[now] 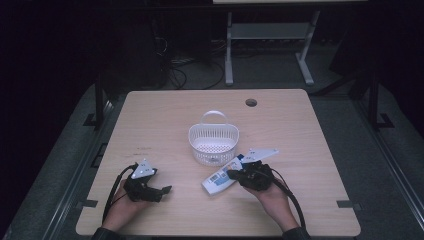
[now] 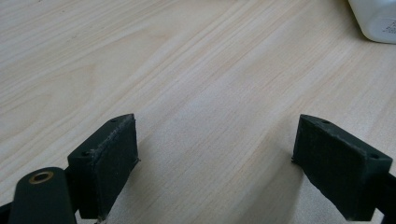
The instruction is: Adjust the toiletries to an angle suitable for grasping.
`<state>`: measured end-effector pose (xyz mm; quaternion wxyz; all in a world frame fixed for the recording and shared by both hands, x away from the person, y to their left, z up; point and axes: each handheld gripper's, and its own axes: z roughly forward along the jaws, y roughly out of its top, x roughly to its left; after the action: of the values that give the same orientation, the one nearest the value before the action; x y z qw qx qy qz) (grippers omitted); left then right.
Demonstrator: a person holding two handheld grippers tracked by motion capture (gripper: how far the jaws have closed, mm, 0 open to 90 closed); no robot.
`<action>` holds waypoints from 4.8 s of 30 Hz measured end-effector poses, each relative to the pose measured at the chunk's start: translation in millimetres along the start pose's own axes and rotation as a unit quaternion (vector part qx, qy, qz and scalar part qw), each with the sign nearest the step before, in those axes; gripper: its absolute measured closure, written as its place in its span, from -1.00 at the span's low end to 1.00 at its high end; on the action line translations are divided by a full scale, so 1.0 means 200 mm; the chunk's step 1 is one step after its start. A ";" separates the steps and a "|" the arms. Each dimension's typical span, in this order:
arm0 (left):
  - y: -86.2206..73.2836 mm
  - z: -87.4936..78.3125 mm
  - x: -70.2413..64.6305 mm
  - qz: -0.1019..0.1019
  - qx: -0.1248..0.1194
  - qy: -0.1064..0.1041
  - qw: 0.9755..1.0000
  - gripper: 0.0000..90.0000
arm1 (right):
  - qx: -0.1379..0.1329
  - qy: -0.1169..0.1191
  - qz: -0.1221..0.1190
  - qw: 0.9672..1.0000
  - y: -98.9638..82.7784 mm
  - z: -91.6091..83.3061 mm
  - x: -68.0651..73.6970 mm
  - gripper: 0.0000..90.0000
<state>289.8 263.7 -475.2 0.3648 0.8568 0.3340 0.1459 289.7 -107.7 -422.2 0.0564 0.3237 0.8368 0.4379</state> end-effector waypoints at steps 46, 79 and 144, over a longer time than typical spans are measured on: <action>0.00 0.00 -0.01 0.005 0.000 -0.005 1.000 -0.71 | 0.063 0.006 -0.025 0.998 0.13 0.42 0.08 0.99; 0.00 0.00 -0.02 0.005 0.000 -0.007 1.000 -0.71 | 0.071 -0.003 -0.012 0.997 0.01 0.29 0.05 0.99; 0.00 0.00 -0.02 0.011 0.001 -0.012 1.000 -0.71 | 0.083 0.016 -0.007 0.996 -0.17 0.08 0.18 0.99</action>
<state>285.8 261.4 -475.2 0.3666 0.8622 0.3204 0.1396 251.0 -87.8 -451.0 0.0186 0.3144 0.8732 0.3719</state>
